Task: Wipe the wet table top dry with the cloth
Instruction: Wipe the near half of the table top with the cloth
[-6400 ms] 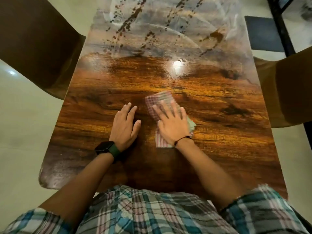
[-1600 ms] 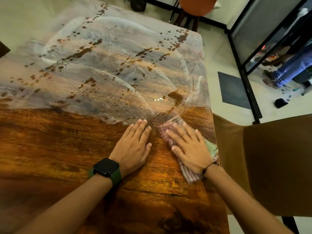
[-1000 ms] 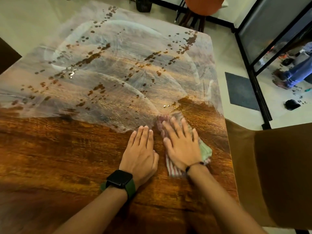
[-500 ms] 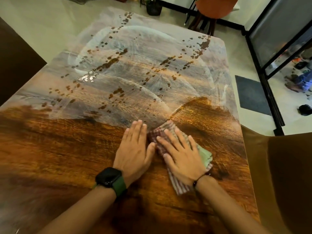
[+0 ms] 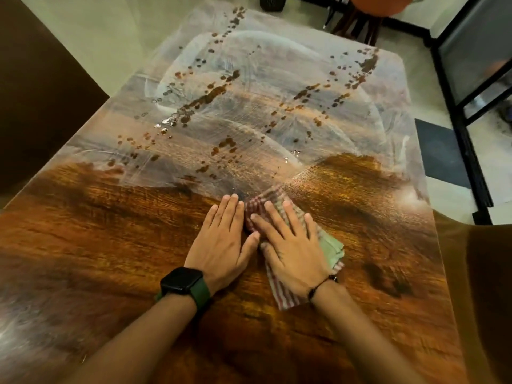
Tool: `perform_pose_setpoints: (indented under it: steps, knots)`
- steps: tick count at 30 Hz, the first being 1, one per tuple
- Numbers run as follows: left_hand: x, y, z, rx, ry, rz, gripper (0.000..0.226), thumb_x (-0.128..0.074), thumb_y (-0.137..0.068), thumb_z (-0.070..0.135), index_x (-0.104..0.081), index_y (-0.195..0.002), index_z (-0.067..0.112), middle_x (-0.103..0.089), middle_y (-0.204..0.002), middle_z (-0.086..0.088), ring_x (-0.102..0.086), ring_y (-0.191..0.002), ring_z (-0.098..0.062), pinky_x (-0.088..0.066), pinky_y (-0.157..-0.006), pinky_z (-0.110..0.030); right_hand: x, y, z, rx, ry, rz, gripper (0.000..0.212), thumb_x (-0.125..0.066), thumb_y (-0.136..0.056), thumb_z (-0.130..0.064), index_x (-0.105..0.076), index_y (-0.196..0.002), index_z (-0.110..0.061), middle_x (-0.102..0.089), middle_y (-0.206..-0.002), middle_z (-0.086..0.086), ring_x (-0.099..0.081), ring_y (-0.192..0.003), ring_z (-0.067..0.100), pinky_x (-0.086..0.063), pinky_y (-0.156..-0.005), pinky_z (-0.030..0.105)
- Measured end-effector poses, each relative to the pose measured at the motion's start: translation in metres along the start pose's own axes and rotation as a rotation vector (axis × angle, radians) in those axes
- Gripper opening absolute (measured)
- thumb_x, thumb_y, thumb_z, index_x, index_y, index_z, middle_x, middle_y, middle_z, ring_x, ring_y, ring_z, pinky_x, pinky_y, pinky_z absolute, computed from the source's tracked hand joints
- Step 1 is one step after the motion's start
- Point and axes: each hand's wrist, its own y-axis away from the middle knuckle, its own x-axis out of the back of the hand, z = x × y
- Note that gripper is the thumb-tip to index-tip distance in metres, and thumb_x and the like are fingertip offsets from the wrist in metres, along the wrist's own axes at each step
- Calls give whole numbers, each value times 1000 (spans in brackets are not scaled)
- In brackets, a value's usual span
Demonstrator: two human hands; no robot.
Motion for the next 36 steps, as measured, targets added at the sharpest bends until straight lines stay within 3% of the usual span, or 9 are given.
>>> perform_pose_setpoints:
  steps: [4,10,13,16,19,27,31,33,36]
  knots:
    - [-1,-3,0,-1,18,9,98,28,-71,65,-1,-145,8,5,-155,-9,18,-137,-12,15,-110,-27,6,-13,26,21,38,35,57,-2,-87,-54,2,-143,-47,10,-153,-16,16,-143,14,11,-113,46]
    - [-2,-2,1,20,7,25,84,13,-78,56,2,-145,8,6,-156,-10,13,-141,-17,15,-110,-29,25,-90,74,-474,-55,54,50,-18,-100,-45,-3,-148,-41,10,-158,-8,14,-145,19,7,-115,50]
    - [-2,-2,1,29,57,77,82,11,-79,54,1,-145,7,5,-156,-11,11,-142,-18,14,-111,-29,16,-75,27,-357,-16,37,52,-6,-97,-50,8,-145,-41,18,-155,-9,18,-143,20,11,-114,49]
    - [2,1,-2,152,164,153,84,9,-77,54,-4,-146,6,3,-156,-10,9,-142,-17,14,-111,-28,-1,-29,-37,-39,35,16,56,12,-82,-51,21,-138,-44,26,-149,-13,26,-138,17,13,-114,48]
    - [10,6,-17,219,115,192,85,8,-76,54,-9,-145,7,-1,-156,-10,5,-143,-20,10,-111,-32,-1,-13,-39,44,19,-22,59,5,-84,-54,11,-143,-46,18,-152,-17,23,-140,12,12,-114,44]
    - [19,28,-74,149,-102,134,79,3,-83,51,-15,-145,6,-10,-154,-12,-4,-143,-24,1,-113,-38,23,-103,37,-512,-51,76,51,-20,-100,-45,-5,-149,-39,8,-159,-6,10,-145,21,5,-117,46]
    - [22,22,-69,166,20,110,85,10,-78,55,-12,-146,9,-5,-156,-7,3,-143,-17,6,-114,-36,8,-80,-29,-312,7,52,55,-5,-94,-51,8,-146,-38,15,-155,-3,17,-142,22,11,-115,48]
    - [33,20,-70,156,136,111,80,0,-82,54,-24,-143,8,-15,-154,-7,-6,-143,-17,2,-114,-31,-5,-47,-80,-100,8,47,60,5,-84,-54,13,-142,-40,19,-151,-8,21,-139,19,13,-113,47]
    - [52,19,-89,70,186,108,70,-15,-86,47,-43,-133,3,-37,-145,-12,-28,-137,-22,-16,-112,-29,-7,-23,-100,51,-15,0,64,-1,-86,-56,-3,-147,-42,2,-158,-9,10,-145,18,8,-115,45]
